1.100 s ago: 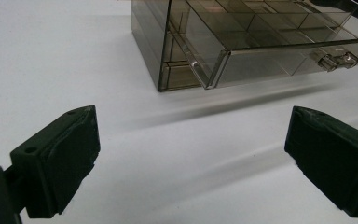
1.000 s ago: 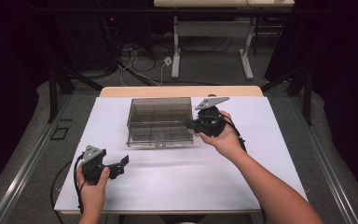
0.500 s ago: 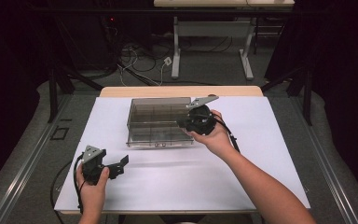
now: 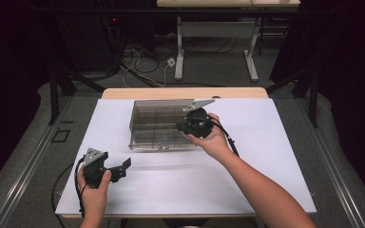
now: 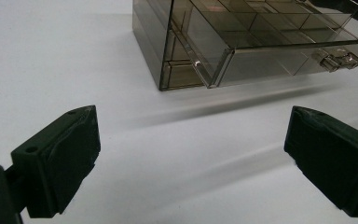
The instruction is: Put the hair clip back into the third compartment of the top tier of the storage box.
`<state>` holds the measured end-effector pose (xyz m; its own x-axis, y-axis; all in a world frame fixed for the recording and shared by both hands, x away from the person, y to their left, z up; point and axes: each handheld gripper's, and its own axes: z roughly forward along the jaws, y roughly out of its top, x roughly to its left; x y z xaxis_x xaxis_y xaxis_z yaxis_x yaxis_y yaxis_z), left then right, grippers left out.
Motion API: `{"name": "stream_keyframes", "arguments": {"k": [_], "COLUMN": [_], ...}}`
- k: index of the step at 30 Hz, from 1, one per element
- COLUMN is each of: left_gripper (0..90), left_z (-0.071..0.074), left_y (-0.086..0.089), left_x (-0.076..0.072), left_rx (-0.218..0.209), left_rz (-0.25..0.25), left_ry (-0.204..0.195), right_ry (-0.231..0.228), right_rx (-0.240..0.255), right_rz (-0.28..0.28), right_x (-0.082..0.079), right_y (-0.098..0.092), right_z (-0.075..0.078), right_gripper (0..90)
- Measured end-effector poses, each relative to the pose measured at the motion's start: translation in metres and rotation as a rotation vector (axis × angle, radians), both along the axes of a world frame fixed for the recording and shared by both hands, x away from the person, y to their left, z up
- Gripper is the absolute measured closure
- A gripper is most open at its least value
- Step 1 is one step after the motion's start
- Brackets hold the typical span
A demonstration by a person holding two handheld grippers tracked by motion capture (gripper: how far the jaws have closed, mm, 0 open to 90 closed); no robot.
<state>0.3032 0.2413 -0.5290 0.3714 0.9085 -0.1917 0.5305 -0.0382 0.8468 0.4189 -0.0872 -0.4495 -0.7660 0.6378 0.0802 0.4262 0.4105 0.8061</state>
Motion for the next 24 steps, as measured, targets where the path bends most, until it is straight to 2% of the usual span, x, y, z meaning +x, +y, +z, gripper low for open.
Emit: {"name": "stream_keyframes", "arguments": {"k": [1,6,15,24], "left_gripper": [3.5,3.5,3.5,3.5], "left_z": [0.000,0.000,0.000,-0.001], "left_y": [0.000,0.000,0.000,-0.002], "left_x": [0.000,0.000,0.000,0.000], "left_rx": [0.000,0.000,0.006,0.008], "left_rz": [-0.001,-0.001,-0.002,-0.005], "left_ry": [0.000,0.000,0.000,0.000], "right_ry": [-0.009,-0.003,0.032,0.057], "right_rx": [0.007,-0.019,-0.060,-0.057], "right_rz": [-0.001,-0.004,-0.015,-0.035], "right_x": [0.001,0.003,0.010,0.014], "right_y": [0.001,0.004,0.008,0.005], "right_z": [-0.002,-0.007,-0.022,-0.033], "right_gripper": [88.2,88.2,88.2,88.1]}}
